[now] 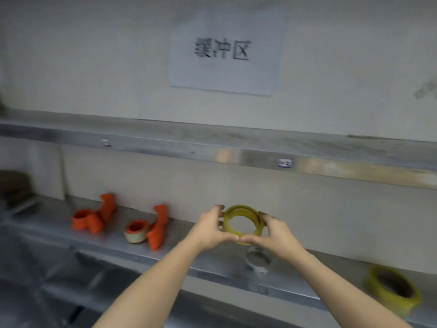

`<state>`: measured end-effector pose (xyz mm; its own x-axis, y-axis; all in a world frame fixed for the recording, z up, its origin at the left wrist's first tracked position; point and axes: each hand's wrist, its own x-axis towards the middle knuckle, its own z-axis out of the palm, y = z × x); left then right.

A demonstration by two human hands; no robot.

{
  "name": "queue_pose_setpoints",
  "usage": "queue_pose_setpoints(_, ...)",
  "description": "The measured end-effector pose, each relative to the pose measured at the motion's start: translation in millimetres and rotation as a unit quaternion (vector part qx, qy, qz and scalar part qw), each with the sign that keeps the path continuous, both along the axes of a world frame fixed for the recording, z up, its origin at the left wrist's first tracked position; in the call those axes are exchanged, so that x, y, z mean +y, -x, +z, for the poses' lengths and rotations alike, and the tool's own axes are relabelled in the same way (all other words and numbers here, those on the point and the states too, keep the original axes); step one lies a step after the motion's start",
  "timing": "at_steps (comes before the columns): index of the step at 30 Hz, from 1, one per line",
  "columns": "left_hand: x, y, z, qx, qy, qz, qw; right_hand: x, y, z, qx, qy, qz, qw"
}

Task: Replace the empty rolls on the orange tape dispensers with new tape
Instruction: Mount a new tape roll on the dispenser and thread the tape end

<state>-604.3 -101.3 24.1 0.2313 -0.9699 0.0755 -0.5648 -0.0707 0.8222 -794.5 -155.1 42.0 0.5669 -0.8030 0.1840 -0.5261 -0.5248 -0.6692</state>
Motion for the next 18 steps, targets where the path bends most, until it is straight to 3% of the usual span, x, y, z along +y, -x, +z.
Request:
queue_pose_setpoints(8,148.9,-210.1,26.5,-0.022,0.021,0.089,0.996,110.5,-213.5,26.3,-0.04,0.031,0.118,0.992)
queue_pose_setpoints(18,235.2,-402.1,34.0,-0.062,0.004,0.116,0.991,180.9,-415.3,19.6,-0.071,0.035,0.13,0.988)
